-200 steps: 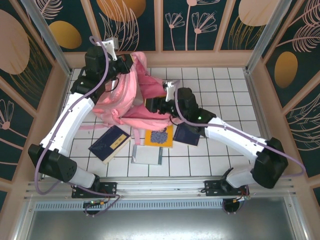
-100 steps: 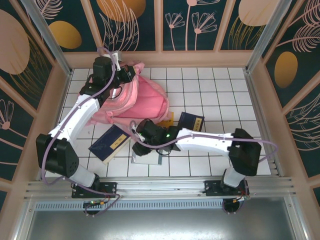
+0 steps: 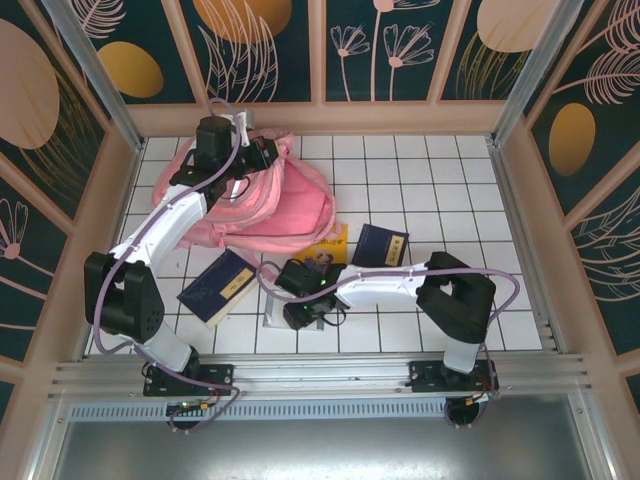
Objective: Pack the student bag
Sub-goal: Move the personal item to the bottom-center of the table, then pick up the personal item from the bottom-center of the table.
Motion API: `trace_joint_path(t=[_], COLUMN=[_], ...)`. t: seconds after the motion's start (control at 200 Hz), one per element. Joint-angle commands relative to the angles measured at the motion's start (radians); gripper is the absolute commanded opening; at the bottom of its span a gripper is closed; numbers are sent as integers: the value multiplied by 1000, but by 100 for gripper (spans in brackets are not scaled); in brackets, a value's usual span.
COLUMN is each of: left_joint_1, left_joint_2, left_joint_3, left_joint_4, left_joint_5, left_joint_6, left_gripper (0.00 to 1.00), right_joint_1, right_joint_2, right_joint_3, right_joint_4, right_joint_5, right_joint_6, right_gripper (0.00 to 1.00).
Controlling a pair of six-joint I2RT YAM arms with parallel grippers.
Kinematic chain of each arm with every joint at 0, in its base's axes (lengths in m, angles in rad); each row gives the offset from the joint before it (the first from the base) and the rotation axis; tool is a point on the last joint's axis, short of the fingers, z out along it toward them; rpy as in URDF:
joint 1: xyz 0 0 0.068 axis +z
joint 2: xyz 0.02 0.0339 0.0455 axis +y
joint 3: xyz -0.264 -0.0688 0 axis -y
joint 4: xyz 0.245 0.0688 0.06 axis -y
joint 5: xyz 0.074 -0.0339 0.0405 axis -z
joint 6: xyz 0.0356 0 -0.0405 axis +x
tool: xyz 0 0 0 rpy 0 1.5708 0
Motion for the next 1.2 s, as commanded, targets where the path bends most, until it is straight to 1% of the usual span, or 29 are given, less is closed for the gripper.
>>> trace_joint_path(t=[0.0, 0.135, 0.23, 0.265, 0.34, 0.435, 0.5, 0.535, 0.636, 0.741, 0.806, 0.876, 0.916, 0.991, 1.091, 1.196], left_joint_1=[16, 16, 14, 13, 2, -21, -37, -44, -46, -48, -48, -54, -68, -131, -209, -260], left_joint_2=[-24, -25, -25, -22, 1, 52, 68, 69, 45, -37, -105, -184, -240, -310, -373, -447], left_joint_3=[-6, -7, -9, -11, -25, -11, 14, 26, 46, 29, 8, -55, -125, -265, -455, -646], left_joint_4=[38, 33, 30, 32, 64, 70, 41, 22, -19, -51, -83, -94, -79, -66, -73, -61], left_joint_5=[-7, 8, 14, 18, 51, 108, 102, 90, 62, 15, -6, -4, 5, 45, 70, 51], left_joint_6=[10, 4, 7, 6, -5, -26, -11, -1, 11, 38, 57, 53, 30, -4, -34, -67], left_gripper=[0, 0, 1, 3, 11, 13, 16, 19, 35, 44, 48, 51, 51, 50, 48, 46], right_joint_1=[-27, -60, -72, -72, -71, -77, -92, -103, -138, -202, -244, -273, -286, -297, -308, -330], right_joint_2=[11, -59, -121, -142, -185, -256, -313, -345, -445, -552, -605, -640, -651, -664, -689, -711], right_joint_3=[-84, -142, -170, -173, -174, -182, -190, -198, -231, -292, -343, -404, -442, -511, -587, -647], right_joint_4=[-95, -117, -95, -78, -41, 9, 31, 41, 52, 57, 63, 74, 97, 142, 215, 304], right_joint_5=[38, 59, 27, 5, -27, -55, -68, -82, -91, -107, -142, -180, -212, -247, -293, -345], right_joint_6=[30, 42, 48, 48, 53, 58, 69, 72, 93, 126, 150, 188, 216, 273, 339, 402], right_gripper=[39, 39, 39, 39, 40, 42, 43, 44, 46, 47, 49, 51, 53, 56, 60, 63])
